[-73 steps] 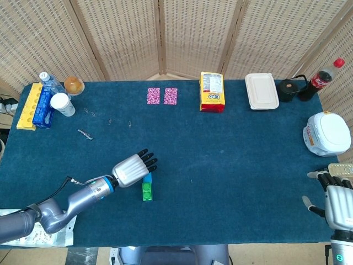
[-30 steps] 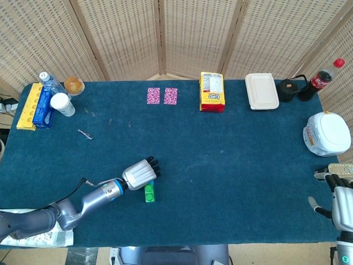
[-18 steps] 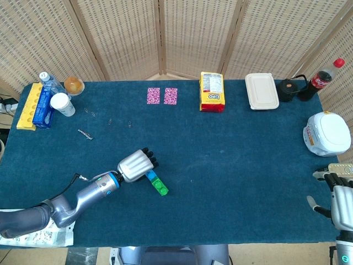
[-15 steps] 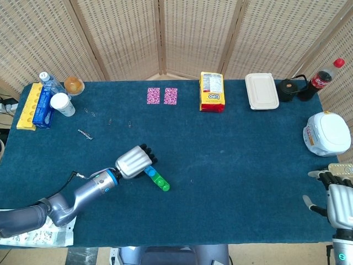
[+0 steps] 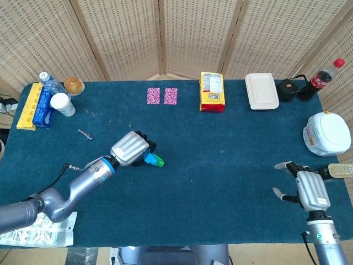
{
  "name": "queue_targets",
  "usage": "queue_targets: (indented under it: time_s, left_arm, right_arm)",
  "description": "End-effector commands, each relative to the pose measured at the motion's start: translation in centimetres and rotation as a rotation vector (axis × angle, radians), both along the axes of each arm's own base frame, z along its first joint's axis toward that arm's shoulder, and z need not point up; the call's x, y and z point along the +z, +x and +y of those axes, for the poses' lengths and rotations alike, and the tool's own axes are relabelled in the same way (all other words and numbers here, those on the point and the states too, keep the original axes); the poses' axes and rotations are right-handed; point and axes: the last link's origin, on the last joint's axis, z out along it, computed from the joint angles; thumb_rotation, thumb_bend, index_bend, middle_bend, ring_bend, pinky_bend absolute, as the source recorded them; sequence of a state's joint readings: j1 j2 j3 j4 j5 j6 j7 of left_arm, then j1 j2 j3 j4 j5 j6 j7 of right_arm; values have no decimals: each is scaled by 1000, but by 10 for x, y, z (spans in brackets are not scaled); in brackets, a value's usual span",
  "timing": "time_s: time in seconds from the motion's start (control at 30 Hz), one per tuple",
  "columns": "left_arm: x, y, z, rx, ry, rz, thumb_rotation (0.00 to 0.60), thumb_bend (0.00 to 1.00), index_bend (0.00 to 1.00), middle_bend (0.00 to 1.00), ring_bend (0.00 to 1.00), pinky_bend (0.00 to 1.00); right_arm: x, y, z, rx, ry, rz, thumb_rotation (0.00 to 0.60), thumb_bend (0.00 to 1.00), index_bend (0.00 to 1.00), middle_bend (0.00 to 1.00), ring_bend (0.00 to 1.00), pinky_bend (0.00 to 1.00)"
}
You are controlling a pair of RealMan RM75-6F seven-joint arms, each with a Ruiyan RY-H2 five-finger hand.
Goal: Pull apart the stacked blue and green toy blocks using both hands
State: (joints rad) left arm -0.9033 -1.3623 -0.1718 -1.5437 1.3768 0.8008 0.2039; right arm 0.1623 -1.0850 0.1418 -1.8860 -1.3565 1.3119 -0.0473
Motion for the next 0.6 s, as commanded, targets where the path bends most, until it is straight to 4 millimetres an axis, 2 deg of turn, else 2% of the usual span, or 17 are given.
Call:
queue_targets:
  time_s: [0.03, 0.33, 0.6]
  left_arm:
    - [5, 6, 2, 14, 3, -12, 600, 336, 762, 614, 473, 470]
    - [11, 21, 11, 137, -4, -153, 600, 337, 762, 614, 478, 495]
    - [10, 47, 15, 256, -42, -349, 600, 336, 762, 615, 477, 504]
  right_arm:
    - [-5, 3, -6, 17, 15, -19, 600, 256, 351, 372, 409, 312]
    - [-17, 10, -14, 31, 74, -102, 600, 256, 351, 372, 408, 334]
    - [-32, 17, -25, 23, 148, -260, 600, 256, 295, 362, 388, 359]
